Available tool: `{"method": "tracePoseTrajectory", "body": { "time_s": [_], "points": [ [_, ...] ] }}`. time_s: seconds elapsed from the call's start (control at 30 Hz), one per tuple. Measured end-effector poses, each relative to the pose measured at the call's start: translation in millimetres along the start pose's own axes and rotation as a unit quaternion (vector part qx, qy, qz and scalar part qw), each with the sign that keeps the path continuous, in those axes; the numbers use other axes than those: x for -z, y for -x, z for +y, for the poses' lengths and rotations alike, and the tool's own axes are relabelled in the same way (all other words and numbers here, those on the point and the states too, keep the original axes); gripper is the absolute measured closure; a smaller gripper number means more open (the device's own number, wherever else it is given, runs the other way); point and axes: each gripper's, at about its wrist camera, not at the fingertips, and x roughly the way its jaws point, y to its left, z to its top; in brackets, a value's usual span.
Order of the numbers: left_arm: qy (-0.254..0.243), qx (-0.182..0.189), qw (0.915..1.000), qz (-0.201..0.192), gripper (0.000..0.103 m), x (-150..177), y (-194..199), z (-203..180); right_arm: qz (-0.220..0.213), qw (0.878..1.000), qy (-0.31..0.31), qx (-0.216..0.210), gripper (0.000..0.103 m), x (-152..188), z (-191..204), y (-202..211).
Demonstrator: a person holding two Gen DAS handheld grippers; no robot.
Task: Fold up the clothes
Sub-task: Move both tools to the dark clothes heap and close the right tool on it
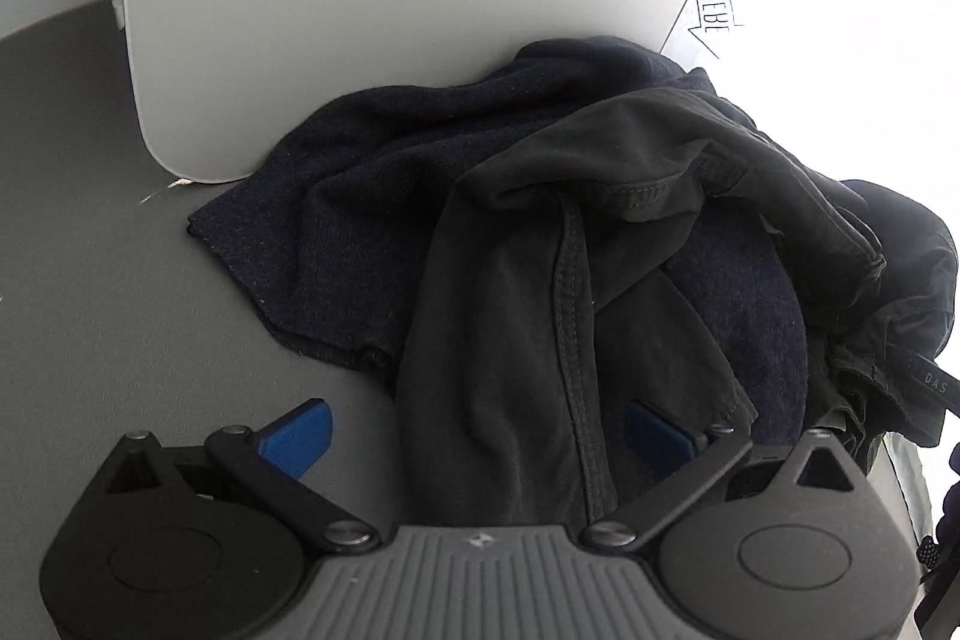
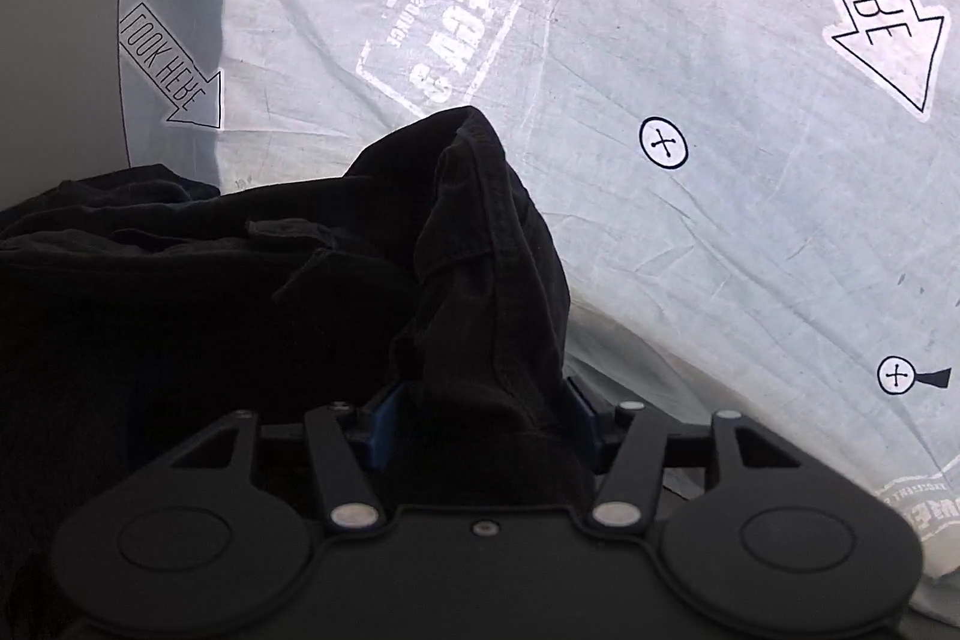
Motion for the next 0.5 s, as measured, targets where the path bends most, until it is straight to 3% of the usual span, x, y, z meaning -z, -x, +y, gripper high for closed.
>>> {"method": "tracePoseTrajectory", "body": {
  "time_s": [0.07,0.1,0.17,0.33,0.43,0.5],
  "points": [
    [0.003,0.002,1.0,0.002,0.001,2,4,-3,0.012,0.999,0.034,-0.019,0.083,4,-1,-4],
    [0.001,0.003,1.0,0.002,0.001,3,6,-5,0.013,0.998,0.043,-0.034,0.087,7,-4,-3],
    [-0.006,0.006,1.0,-0.001,0.001,6,14,-10,0.007,0.999,0.044,-0.026,0.091,15,-13,9],
    [-0.021,0.024,0.9994,-0.012,0.001,21,48,-30,-0.037,0.991,0.075,0.103,0.094,49,-51,61],
    [-0.032,0.036,0.9986,-0.02,0.001,32,70,-43,-0.045,0.992,0.009,0.115,0.094,73,-100,105],
    [-0.044,0.044,0.9976,-0.031,0.001,44,88,-52,-0.056,0.989,0.003,0.139,0.094,97,-118,142]
  ]
}}
